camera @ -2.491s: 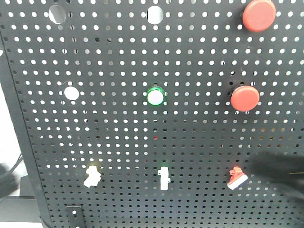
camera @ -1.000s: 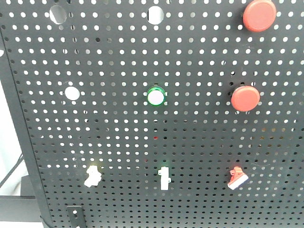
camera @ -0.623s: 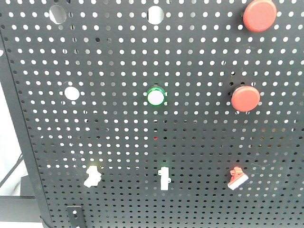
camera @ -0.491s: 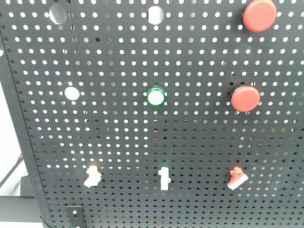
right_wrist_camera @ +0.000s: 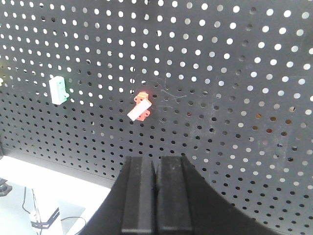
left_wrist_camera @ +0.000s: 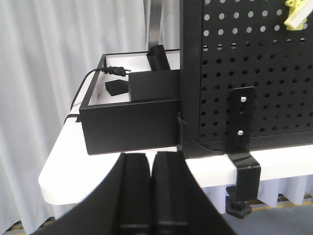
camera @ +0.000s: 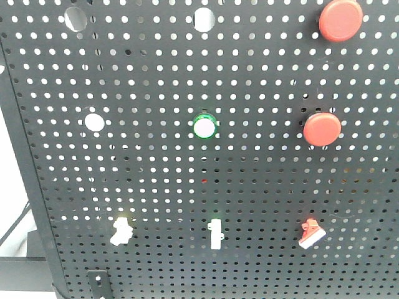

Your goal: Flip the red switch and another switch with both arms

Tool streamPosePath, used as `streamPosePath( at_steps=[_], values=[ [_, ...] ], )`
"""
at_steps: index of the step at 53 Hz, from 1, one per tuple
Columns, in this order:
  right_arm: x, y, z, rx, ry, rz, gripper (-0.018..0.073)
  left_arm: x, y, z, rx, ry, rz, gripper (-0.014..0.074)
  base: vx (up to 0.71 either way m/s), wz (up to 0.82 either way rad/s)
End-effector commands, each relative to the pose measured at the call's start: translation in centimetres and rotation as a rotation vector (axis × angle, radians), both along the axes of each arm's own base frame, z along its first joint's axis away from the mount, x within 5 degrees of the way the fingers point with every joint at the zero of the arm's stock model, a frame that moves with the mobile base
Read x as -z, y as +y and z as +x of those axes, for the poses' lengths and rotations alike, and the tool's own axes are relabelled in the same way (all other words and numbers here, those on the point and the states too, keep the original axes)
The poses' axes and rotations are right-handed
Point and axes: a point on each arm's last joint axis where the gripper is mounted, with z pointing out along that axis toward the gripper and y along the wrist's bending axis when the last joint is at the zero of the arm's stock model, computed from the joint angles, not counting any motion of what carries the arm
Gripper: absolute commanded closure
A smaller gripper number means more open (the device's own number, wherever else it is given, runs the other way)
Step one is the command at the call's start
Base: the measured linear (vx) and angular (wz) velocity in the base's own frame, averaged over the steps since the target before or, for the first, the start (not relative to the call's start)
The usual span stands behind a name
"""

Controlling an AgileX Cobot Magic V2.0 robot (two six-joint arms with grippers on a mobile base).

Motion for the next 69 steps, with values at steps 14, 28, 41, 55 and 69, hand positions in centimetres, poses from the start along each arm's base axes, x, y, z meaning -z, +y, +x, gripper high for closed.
streamPosePath(
  at_steps=[14,28,41,55,69],
  values=[
    [-1.5,-0.2,0.0,0.028,-0.092,0.02,0.0566,-0.1,0.0,-0.1,-0.002,-0.073,-0.02,0.0594,0.0,0.0],
    [0.2,-1.3,1.1,0.191,-0.137,-0.002,0.0566,-0.1,0.0,-0.1,-0.002,-0.073,-0.02,0.0594,0.0,0.0],
    [7.7,-2.7,1.8,0.443,-0.16,0.15,0.0566,-0.1,0.0,-0.1,-0.002,-0.073,-0.02,0.0594,0.0,0.0],
    [13.8,-3.0,2.5,0.485,-0.032,0.152,0.0566,-0.1,0.0,-0.1,-0.003,-0.069,-0.02,0.0594,0.0,0.0],
    [13.7,-3.0,2.5,0.482,-0.042,0.116,0.0566,-0.1,0.0,0.0,-0.003,-0.068,-0.02,0.0594,0.0,0.0]
  ],
)
